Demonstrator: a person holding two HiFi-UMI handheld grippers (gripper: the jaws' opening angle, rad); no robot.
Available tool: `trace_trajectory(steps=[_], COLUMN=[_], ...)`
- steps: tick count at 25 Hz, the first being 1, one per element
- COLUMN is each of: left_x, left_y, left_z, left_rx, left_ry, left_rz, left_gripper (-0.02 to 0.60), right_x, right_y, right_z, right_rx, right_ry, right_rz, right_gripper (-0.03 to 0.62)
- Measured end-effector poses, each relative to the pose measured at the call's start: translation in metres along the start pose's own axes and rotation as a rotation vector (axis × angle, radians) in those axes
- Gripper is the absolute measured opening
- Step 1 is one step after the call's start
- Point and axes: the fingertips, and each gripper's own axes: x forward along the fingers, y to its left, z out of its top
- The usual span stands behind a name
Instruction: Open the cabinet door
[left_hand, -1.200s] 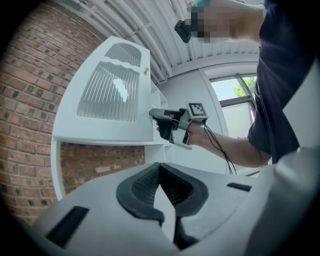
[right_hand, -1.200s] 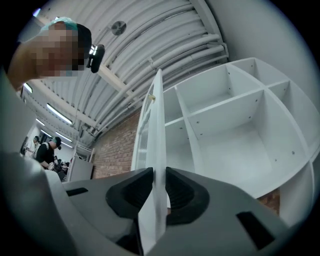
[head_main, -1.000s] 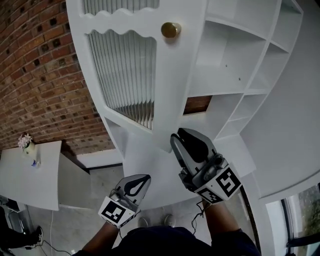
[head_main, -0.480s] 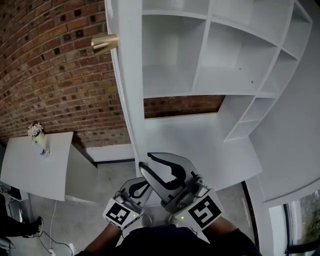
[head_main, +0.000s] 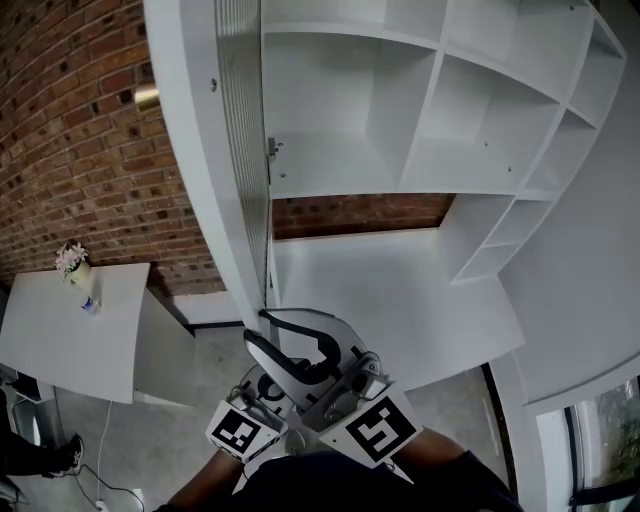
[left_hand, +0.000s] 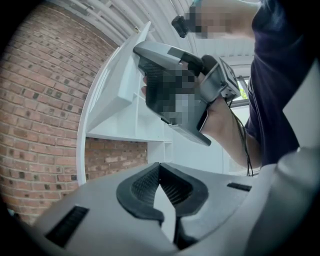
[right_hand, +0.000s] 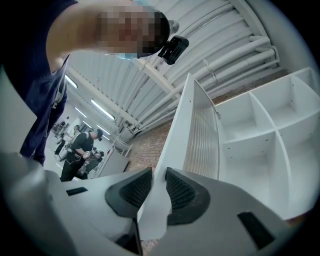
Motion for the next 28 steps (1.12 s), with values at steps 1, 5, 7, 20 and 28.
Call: trace_trajectory(steps=[1,5,7,20,28], left_x=[-0.001,0.001,0.007,0.06,0.093], left_y=[0.001,-0.001,-0.003,-0.024,-0.038], left_z=[-0.002,-0.009,-0.004,0.008,0.023], left_rx=[-0.001,0.0,0.002,0.008,0.025], left_ry=[0.003,0.038,0.021,-0.004,-0.036], left_rz=[-0.007,-0.027,-0.039,-0.118,-0.167], left_gripper=[0.006,0.006,0.006,0.006,0.006], right_x=[0.0,-0.002,-0.004,-0.059,-0.106], right_y=[0.0,0.0,0.001,-0.067,-0.122], right_z=[0.001,0.003,0.003,0.002,-0.007], right_rx=[0.002,0.018,0.028,0.175,0.162], right_ry=[-0.003,-0.01,-0.006,-0.022,0.004], right_rz=[0.0,0.004,0.018,-0.058,-0.187], right_gripper=[0.104,0.104,0.103,0.097,0.07])
